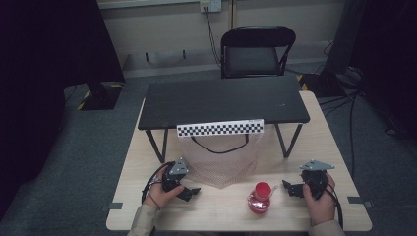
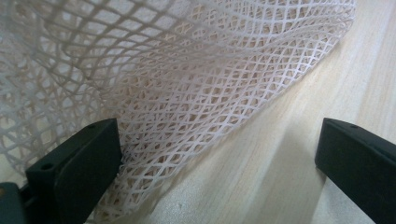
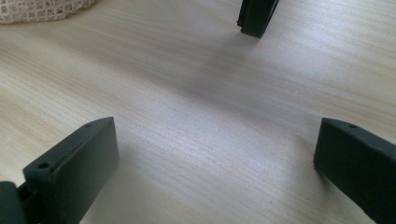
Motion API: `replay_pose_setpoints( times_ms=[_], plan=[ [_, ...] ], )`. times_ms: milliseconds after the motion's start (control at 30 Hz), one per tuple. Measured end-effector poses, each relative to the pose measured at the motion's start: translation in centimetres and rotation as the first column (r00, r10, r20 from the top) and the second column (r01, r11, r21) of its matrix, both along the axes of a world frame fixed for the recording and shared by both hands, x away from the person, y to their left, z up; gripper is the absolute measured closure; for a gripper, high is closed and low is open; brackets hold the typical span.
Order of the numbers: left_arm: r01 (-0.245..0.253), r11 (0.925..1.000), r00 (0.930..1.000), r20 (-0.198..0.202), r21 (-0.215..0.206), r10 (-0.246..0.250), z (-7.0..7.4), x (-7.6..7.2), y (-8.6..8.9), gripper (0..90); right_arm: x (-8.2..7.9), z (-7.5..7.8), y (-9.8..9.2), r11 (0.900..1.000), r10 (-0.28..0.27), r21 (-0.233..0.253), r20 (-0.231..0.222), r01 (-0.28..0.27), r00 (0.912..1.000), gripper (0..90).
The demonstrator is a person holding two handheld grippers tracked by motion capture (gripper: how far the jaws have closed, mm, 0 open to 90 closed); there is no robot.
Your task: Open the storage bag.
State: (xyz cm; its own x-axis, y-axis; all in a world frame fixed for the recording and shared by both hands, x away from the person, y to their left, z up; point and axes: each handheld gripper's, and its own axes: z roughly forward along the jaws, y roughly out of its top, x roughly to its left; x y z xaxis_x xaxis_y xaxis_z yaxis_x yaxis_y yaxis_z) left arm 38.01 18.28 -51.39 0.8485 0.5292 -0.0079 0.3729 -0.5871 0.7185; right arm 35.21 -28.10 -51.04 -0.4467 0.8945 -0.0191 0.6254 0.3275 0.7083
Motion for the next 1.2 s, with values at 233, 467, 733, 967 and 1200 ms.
replay_pose_setpoints(
  times_ms=[233,467,733,967,1200],
  plan=[
    [0.012,0.9999,0.9997,-0.020,-0.006,-0.012,0.2,-0.1,0.3,0.4,0.0,0.0,0.0,1.000,0.000,0.000,0.000,0.000,1.0000,0.0],
    [0.022,0.9998,0.9989,-0.041,0.001,-0.022,1.2,-0.4,0.6,3.5,0.0,0.0,0.0,1.000,0.000,0.000,0.000,0.000,1.0000,0.0],
    [0.021,0.9996,0.9994,-0.026,-0.018,-0.021,3.1,-0.8,1.0,3.6,0.0,0.0,0.0,1.000,0.000,0.000,0.000,0.000,1.0000,0.0],
    [0.056,0.9983,0.9978,-0.034,-0.018,-0.056,4.1,-1.2,0.8,3.9,0.0,0.0,0.0,1.000,0.000,0.000,0.000,0.000,1.0000,0.0],
    [0.105,0.9943,0.9941,-0.026,-0.015,-0.106,5.1,-1.3,0.2,4.5,0.0,0.0,0.0,1.000,-0.001,0.000,0.000,0.001,1.0000,0.0]
  ],
)
